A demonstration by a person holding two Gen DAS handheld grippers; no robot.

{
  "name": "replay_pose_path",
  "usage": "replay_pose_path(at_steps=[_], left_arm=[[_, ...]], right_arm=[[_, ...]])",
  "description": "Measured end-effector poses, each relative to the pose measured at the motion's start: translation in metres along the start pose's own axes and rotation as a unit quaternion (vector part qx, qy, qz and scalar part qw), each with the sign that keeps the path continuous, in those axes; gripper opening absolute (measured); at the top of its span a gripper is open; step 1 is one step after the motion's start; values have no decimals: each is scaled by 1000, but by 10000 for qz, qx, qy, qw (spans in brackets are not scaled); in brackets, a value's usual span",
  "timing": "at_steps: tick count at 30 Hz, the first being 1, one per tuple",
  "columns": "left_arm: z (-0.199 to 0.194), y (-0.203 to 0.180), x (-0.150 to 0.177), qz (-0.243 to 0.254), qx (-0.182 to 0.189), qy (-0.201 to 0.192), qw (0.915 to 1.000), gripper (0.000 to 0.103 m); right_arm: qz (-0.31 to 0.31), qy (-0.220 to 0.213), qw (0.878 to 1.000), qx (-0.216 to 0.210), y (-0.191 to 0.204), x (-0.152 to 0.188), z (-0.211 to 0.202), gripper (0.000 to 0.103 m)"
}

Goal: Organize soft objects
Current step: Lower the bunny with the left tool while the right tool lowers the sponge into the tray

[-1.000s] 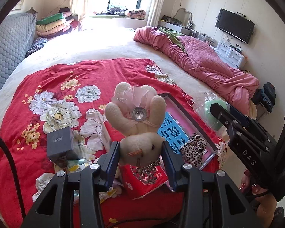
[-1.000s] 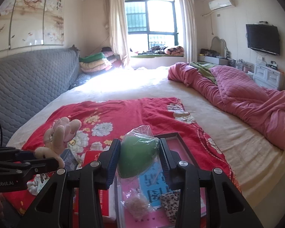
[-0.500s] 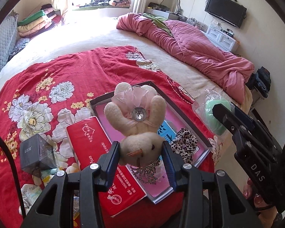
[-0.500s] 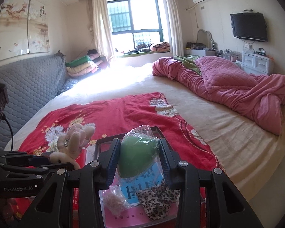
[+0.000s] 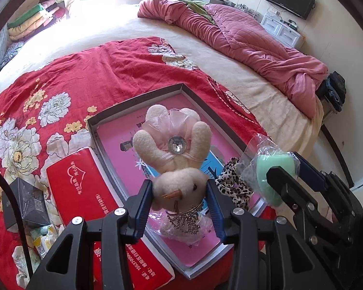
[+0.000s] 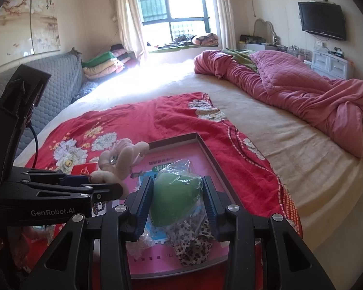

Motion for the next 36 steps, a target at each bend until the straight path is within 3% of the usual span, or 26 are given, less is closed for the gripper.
replay_pose_path(at_steps=[17, 36], left_arm=[[59, -1, 4, 115, 19, 596, 9982, 45], [77, -14, 4, 466, -114, 655, 9967, 45]], right_arm=[[-184, 706, 9973, -55, 0, 31, 32, 42], [-177, 1287, 9915, -37, -8, 58, 48, 42]])
Point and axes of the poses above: each gripper's, at about its wrist camera, not at the fingertips, and z roughly the way its jaws point, y to its left, x to its underside, the point moved 8 cm from there along z, roughly the way its jaws point, and after that the axes turned 10 degrees about -x, right-handed, at the moved point
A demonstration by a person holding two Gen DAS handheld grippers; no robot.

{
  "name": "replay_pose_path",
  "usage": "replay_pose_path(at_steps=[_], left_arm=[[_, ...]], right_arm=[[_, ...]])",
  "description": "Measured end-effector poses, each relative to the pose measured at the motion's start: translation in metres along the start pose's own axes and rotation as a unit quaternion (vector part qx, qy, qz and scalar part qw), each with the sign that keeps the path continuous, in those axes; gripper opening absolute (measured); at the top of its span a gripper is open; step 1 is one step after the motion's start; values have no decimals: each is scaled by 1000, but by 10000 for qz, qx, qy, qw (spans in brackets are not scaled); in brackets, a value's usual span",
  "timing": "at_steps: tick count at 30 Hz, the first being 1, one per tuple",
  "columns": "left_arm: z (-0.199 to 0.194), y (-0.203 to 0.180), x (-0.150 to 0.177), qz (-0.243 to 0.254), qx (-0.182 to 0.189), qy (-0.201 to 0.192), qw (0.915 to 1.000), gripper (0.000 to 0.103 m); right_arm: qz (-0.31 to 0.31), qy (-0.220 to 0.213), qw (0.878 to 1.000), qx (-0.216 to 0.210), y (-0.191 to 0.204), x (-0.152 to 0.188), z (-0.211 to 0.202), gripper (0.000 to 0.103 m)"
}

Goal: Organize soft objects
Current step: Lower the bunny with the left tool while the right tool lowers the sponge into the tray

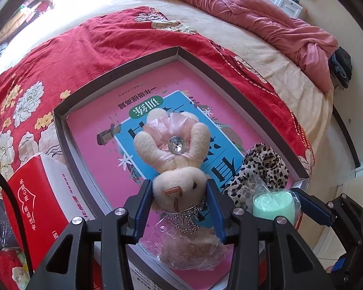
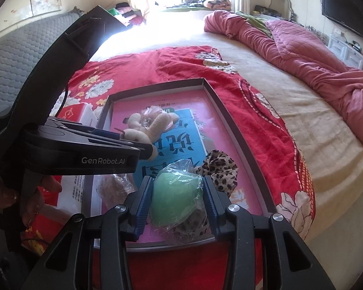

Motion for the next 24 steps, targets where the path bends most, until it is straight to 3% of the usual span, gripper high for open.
replay_pose_path(at_steps=[7, 15, 24], left_arm=[[3, 1, -1, 11, 20, 26, 10000, 45], [6, -3, 1, 62, 69, 74, 9999, 45], [8, -12, 7, 154, 190, 185, 9995, 45]], right_arm=[[90, 96, 9998, -178, 2, 9, 14, 42], [108, 52, 9996, 274, -11, 9, 19, 43], [57, 117, 9998, 162, -11, 10, 20, 47]])
Point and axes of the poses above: each gripper's, at about its wrist camera, not at the fingertips, and z roughly the way its jaws point, y to its left, x to its underside, the point moved 8 cm from there along z, roughly the way its jaws point, and after that the axes turned 10 degrees about -x, right-handed, at the moved point
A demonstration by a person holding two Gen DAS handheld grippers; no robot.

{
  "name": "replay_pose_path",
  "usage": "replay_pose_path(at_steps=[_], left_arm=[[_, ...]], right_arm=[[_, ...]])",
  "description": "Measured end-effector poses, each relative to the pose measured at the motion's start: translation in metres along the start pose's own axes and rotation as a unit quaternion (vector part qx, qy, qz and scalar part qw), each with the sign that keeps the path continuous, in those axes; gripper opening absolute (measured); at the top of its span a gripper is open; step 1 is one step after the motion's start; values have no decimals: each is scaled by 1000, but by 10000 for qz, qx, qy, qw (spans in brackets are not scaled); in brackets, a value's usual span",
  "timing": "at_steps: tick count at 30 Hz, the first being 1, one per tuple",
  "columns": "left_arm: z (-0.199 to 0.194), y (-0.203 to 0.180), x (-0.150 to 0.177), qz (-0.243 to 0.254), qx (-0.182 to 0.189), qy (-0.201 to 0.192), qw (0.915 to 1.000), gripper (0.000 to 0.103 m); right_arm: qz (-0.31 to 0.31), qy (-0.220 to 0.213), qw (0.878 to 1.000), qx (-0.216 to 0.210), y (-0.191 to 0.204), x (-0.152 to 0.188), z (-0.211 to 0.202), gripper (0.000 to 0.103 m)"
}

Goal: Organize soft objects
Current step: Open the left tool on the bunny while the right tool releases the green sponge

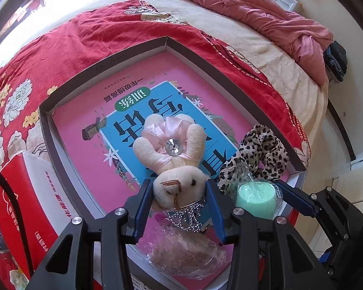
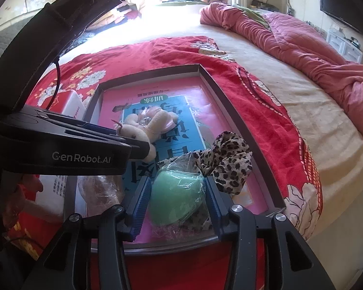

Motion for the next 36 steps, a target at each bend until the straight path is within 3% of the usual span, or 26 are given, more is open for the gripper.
replay_pose_path(at_steps=[12, 21, 27, 32, 34, 36], left_arm=[[-4, -2, 3, -6, 136, 39, 9999, 46], [-15, -2, 7, -30, 74, -90, 9999, 51], [-29, -4, 11, -34, 70, -234, 9997, 64], [-46, 0, 13, -110, 104, -437, 9989, 67], [-53, 2, 14, -107, 18, -520, 9986, 77], [-60, 5, 17, -134, -8, -615, 9980, 78]], right_arm=[[5, -53, 9998, 209, -5, -3, -9, 58], [339, -417, 9972, 517, -26, -12, -29, 68], [550, -615, 9946, 634, -37, -16, -40, 70], [649, -809, 9923, 676, -39, -20, -50, 71], [677, -903, 9912, 693, -39, -23, -55, 71], [707, -994, 9902, 687, -40, -26, -59, 72]])
Point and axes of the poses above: each gripper's, at about its wrist camera, not at the fingertips, and z roughly the way its jaws point, y to its left, x to its underside, the point moved 8 cm from there along z, roughly the way its jaws point, and after that the axes turned 10 degrees about -x, right-handed, at the moved point
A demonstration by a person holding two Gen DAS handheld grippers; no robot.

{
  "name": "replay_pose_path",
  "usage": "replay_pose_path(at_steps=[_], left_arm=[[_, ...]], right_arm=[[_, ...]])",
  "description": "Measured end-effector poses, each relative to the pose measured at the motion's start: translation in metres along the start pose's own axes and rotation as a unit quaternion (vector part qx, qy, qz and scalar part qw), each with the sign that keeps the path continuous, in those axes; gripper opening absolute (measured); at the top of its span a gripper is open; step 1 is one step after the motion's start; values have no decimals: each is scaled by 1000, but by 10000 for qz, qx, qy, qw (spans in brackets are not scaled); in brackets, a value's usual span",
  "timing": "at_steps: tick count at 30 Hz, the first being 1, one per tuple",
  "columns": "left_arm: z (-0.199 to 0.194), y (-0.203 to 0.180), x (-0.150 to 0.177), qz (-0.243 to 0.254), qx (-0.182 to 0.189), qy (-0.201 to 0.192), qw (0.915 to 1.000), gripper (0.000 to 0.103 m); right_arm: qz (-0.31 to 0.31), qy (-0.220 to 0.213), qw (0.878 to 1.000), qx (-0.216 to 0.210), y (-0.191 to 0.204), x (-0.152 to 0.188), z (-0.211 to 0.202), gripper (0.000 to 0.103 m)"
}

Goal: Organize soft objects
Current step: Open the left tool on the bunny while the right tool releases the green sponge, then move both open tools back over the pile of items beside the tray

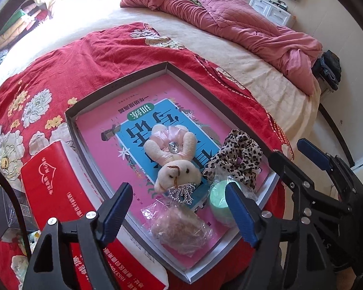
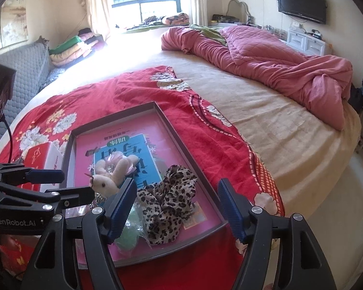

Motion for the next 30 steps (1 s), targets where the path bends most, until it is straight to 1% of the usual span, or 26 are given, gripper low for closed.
replay_pose_path(at_steps=[4, 9, 11, 13, 15, 23, 26, 30], left_arm=[[-13, 6, 5, -81, -34, -126, 9999, 79], [-30, 13, 12, -89, -230, -315, 9992, 79], [-39, 17, 16, -141, -244, -391, 9988, 79], [-46, 21, 21, -181, -238, -429, 9986, 83], [-52, 27, 27, -220, -327, -497, 9980, 85], [-73, 57, 49, -432, -622, -615, 9952, 85], [-80, 69, 56, -571, -628, -626, 9944, 85], [-90, 83, 62, -639, -814, -727, 9920, 86]], right_arm=[[46, -156, 9999, -30, 2, -6, -7, 74], [20, -200, 9998, -82, 11, -10, -11, 74], [12, -212, 9997, -103, 14, -11, -12, 75], [26, -253, 9996, -76, 16, -12, -14, 75], [59, -274, 9995, -122, 20, -13, -16, 75], [-98, -421, 9989, -189, 41, -20, -30, 75], [-147, -495, 9985, -205, 49, -23, -36, 75], [-215, -530, 9981, -217, 58, -26, -43, 76]])
Point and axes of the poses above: each gripper's, at about its wrist camera, not at the fingertips, and z roughly the way its jaws point, y to its left, x to its underside, the point moved 8 cm from there along z, roughly the way its jaws point, and after that the axes turned 10 degrees about -x, right-handed, at the moved point
